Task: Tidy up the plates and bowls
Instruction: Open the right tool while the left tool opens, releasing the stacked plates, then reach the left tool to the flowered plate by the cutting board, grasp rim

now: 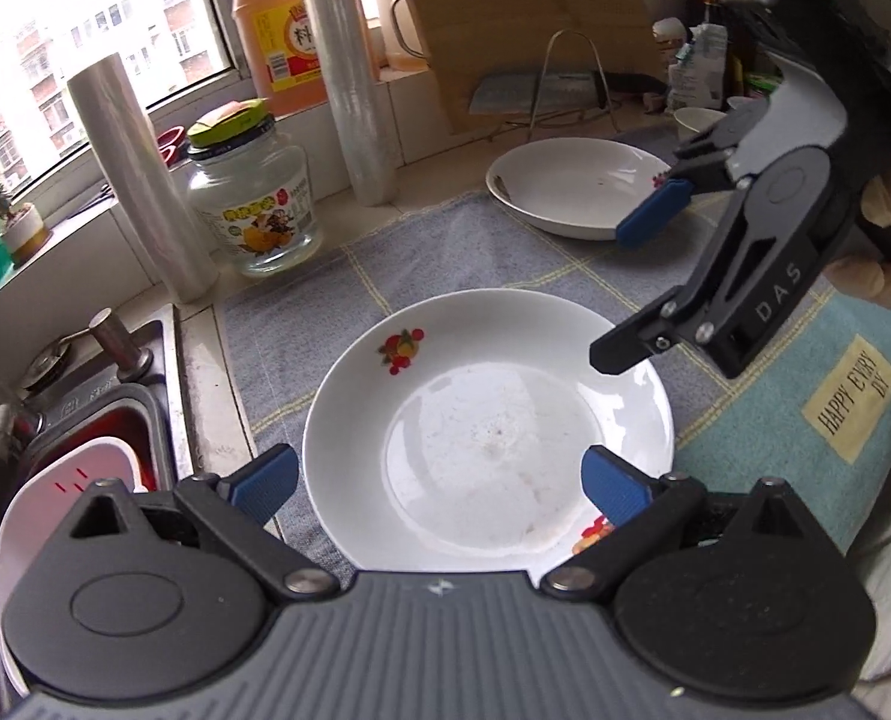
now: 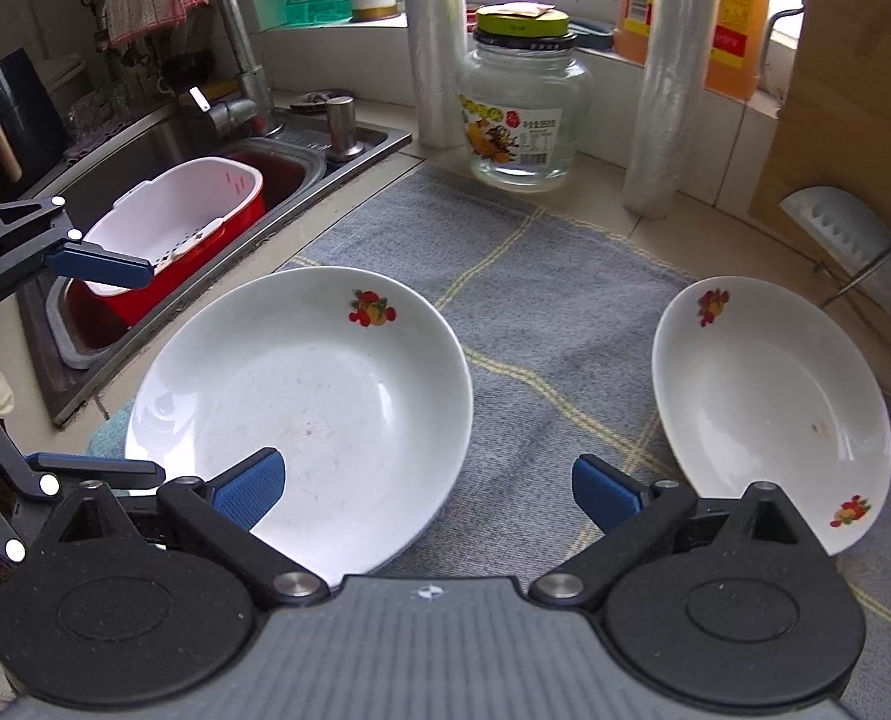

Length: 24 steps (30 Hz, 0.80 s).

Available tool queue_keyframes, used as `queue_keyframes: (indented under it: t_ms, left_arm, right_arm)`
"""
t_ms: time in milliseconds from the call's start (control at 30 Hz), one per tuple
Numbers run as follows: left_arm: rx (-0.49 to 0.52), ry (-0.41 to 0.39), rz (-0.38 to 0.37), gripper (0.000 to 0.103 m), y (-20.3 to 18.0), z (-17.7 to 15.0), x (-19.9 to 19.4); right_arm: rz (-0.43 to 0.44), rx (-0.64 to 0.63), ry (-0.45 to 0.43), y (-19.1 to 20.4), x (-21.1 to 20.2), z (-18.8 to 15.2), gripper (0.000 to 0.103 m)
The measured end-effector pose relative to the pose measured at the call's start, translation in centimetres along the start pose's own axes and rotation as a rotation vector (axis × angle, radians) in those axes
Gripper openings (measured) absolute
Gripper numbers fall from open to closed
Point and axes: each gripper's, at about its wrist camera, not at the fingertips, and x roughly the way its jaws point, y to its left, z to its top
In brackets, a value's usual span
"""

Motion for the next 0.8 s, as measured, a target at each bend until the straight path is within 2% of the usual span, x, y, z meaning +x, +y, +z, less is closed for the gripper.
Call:
queue_keyframes:
  t_ms: [100, 233, 333, 567, 800]
  left_arm:
    - [-0.049, -0.001, 0.047, 0.1, -0.3, 0.9, 0.0]
    - [-0.105, 0.004, 0.062, 0.1, -1.1, 2.2, 0.3]
    - [-0.105, -0.01, 0.062, 0.1, -2.3, 3.4, 0.4]
    - [-0.138, 0.018, 0.072, 0.1, -4.5, 6.3, 2.1]
    - [-0.199, 0.068, 0.073, 0.1, -6.1, 10.9, 4.8]
  right_arm:
    - [-0.094, 0.001, -0.056, -0.2, -1.2, -1.0, 0.103]
    - [-0.187, 0.009, -0.117, -0.8, -3.0, -2.6, 0.103]
    - [-0.243, 0.023, -0.141, -1.8, -4.1, -4.0, 0.103]
    - [-0.316, 0.054, -0.126, -6.5, -4.9, -6.4, 0.103]
    - [-0.304, 0.035, -0.107, -11.3, -3.7, -7.8, 0.103]
